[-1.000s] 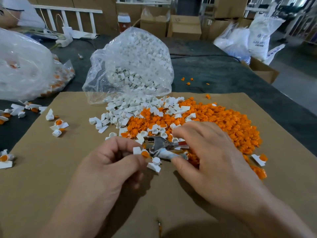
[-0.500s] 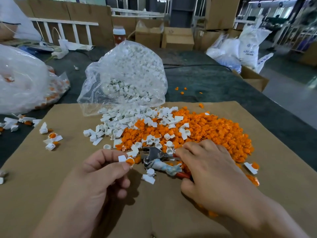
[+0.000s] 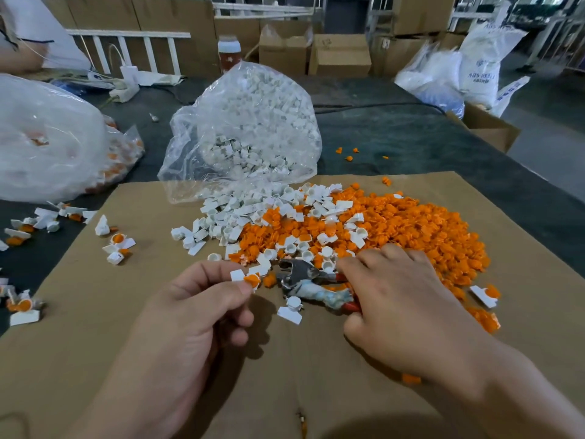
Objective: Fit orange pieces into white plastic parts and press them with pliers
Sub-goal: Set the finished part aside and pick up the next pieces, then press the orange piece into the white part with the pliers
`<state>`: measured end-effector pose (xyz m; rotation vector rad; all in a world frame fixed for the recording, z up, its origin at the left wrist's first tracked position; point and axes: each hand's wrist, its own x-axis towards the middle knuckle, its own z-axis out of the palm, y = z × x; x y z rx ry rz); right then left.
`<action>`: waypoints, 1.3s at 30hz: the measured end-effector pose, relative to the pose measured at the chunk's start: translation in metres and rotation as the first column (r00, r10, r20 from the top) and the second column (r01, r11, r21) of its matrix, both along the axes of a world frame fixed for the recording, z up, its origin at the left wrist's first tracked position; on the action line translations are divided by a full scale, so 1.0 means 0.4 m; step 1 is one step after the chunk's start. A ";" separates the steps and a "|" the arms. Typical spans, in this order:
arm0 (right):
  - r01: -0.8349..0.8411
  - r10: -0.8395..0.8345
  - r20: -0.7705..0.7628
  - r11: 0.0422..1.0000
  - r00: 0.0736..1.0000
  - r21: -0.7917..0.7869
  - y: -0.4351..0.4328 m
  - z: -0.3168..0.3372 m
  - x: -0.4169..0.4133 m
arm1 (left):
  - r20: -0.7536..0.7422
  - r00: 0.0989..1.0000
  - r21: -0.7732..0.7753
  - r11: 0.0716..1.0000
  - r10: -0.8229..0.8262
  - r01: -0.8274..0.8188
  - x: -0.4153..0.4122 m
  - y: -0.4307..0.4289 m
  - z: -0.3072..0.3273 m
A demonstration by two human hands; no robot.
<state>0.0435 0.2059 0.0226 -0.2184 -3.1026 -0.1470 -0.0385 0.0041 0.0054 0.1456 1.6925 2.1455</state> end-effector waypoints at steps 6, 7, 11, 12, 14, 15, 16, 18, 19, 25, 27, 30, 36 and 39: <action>0.029 -0.039 -0.128 0.997 0.991 -0.078 -0.001 0.014 0.005 | -0.001 0.999 0.002 0.999 -0.038 0.038 0.002 -0.006 0.003; 0.028 -0.046 -0.159 0.993 0.986 -0.114 -0.002 0.022 0.007 | -0.003 0.999 0.004 0.999 -0.043 0.043 0.002 -0.007 0.004; -0.072 0.023 -0.196 0.967 0.980 -0.245 -0.021 0.054 0.023 | -0.010 0.999 0.064 0.997 -0.036 0.037 0.007 -0.003 0.012; -0.101 0.054 -0.179 0.959 0.982 -0.264 -0.026 0.058 0.028 | -0.018 0.999 0.067 0.997 -0.031 0.032 0.007 -0.001 0.013; -0.149 0.108 -0.156 0.947 0.982 -0.286 -0.032 0.060 0.035 | -0.031 0.999 0.080 0.997 -0.007 0.010 0.010 0.001 0.017; -0.170 0.130 -0.153 0.943 0.980 -0.286 -0.033 0.059 0.037 | -0.032 0.999 0.093 0.996 0.009 -0.006 0.011 0.003 0.021; -0.185 0.146 -0.152 0.941 0.977 -0.285 -0.033 0.059 0.039 | -0.038 0.999 0.113 0.993 0.015 -0.011 0.013 0.004 0.023; -0.200 0.158 -0.158 0.933 0.975 -0.300 -0.033 0.061 0.039 | -0.045 0.999 0.134 0.991 0.026 -0.019 0.013 0.004 0.027; -0.203 0.158 -0.164 0.928 0.974 -0.312 -0.032 0.060 0.040 | -0.052 0.998 0.128 0.992 0.027 -0.020 0.013 0.004 0.027; -0.191 0.144 -0.160 0.924 0.977 -0.331 -0.024 0.053 0.043 | -0.096 0.995 0.142 0.990 0.036 -0.022 0.014 0.003 0.029; -0.195 0.152 -0.150 0.919 0.977 -0.342 -0.026 0.052 0.044 | -0.107 0.993 0.146 0.989 0.048 -0.032 0.016 0.004 0.028; -0.208 0.165 -0.148 0.915 0.975 -0.347 -0.028 0.051 0.044 | -0.133 0.990 0.147 0.989 0.051 -0.031 0.017 0.002 0.027; -0.206 0.168 -0.144 0.926 0.975 -0.316 -0.029 0.051 0.046 | -0.257 0.966 0.031 0.999 0.022 -0.015 0.019 -0.001 0.020; -0.185 0.152 -0.130 0.937 0.980 -0.297 -0.033 0.053 0.045 | -0.278 0.961 0.019 1.000 0.000 0.005 0.021 -0.002 0.018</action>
